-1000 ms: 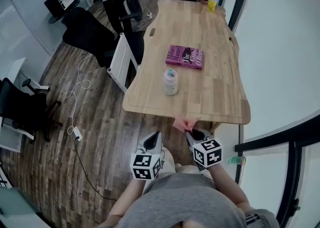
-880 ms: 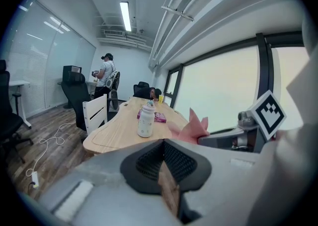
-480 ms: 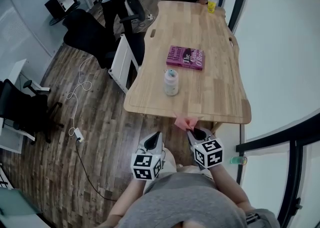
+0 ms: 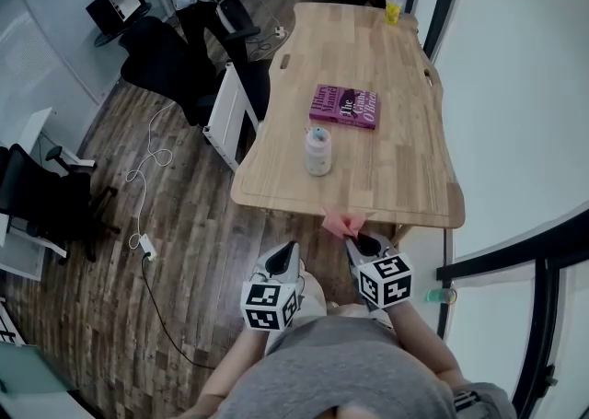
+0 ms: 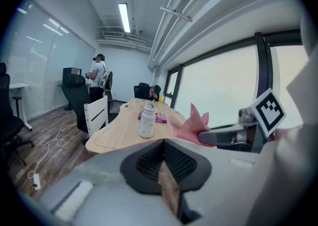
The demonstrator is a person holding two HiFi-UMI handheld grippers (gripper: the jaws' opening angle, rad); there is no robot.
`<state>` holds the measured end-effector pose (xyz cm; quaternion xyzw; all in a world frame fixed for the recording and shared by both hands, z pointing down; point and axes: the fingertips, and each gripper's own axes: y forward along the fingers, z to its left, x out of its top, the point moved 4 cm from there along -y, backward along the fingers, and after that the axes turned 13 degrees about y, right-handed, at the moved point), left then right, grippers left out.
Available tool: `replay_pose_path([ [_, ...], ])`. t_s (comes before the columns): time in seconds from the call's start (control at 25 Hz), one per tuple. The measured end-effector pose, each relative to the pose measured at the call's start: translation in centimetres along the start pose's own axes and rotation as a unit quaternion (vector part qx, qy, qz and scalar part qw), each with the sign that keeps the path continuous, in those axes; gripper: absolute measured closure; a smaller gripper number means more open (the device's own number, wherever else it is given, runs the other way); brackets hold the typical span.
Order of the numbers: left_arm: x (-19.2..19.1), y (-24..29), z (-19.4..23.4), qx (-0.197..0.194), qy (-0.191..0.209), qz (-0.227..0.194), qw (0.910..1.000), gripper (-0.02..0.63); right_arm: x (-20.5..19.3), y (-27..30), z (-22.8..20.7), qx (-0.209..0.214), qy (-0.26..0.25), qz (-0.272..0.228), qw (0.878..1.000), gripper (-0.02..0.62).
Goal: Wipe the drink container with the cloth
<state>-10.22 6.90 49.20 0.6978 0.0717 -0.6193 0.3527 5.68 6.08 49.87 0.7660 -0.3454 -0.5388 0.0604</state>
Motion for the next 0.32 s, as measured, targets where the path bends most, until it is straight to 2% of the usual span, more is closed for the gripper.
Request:
replay_pose_path([
  [0.32,0.14,0.14,-0.55,-0.004,0.002,-0.001,1.0,0.603,-0.03,-0.52,-0.33,0.0,0.006,-0.004,1.0,0.572],
])
